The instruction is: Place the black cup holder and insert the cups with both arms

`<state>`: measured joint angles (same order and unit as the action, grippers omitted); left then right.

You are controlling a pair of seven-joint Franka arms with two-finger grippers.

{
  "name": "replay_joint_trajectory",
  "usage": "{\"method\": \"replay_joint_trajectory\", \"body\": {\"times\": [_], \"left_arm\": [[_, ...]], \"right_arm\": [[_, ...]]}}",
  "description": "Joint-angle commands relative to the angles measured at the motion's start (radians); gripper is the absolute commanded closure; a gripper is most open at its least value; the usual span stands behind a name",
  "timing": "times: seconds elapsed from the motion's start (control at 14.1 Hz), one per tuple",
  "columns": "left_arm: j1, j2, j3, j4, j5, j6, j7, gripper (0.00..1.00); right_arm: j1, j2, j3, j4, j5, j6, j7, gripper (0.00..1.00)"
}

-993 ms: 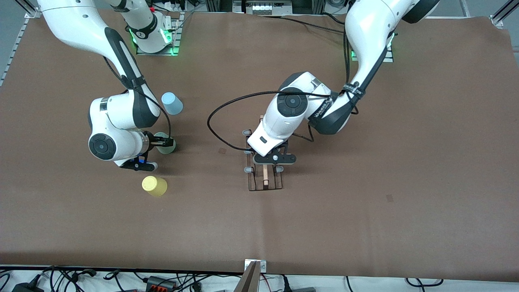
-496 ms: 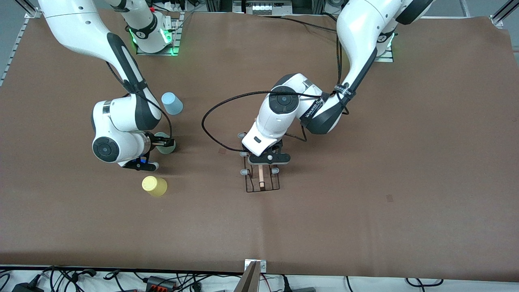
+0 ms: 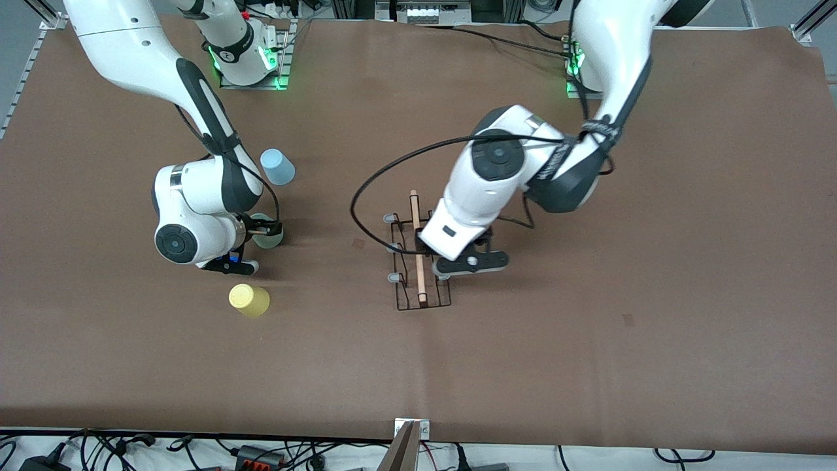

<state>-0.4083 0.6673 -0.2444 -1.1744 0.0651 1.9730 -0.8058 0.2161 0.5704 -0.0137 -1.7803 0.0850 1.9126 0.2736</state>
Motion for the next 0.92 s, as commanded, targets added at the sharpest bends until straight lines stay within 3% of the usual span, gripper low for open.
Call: {"method": "replay_joint_trajectory", "body": {"times": [0.0,0.14,0.35,0.5,0.64,0.85], "left_arm": [[0.061,-0.09,0.005,-0.039,0.019,-0.096,0.04,0.0],[0.152,-0.155,0.007,-0.039,0.019,-0.17,0.04,0.0],[0.264,-0.234,0.008,-0.039,0.051,-0.287,0.042,0.0],[0.276,-0.277,0.008,-0.039,0.114,-0.391,0.077,0.0],[0.308,-0.296,0.008,-0.037,0.146,-0.416,0.118,0.0],[0.386,-0.323,0.007,-0.036,0.148,-0.427,0.23,0.0]], "right_arm": [[-0.009,-0.013,0.001,0.024,0.021,-0.021,0.004,0.7],[-0.007,-0.017,0.001,0.097,0.021,-0.091,0.003,0.8],[0.003,-0.017,0.008,0.275,0.032,-0.242,-0.001,0.8],[0.014,-0.017,0.02,0.373,0.115,-0.305,-0.005,0.8],[0.061,-0.017,0.024,0.427,0.183,-0.336,0.004,0.8],[0.187,-0.021,0.024,0.475,0.188,-0.339,0.169,0.8]]}}
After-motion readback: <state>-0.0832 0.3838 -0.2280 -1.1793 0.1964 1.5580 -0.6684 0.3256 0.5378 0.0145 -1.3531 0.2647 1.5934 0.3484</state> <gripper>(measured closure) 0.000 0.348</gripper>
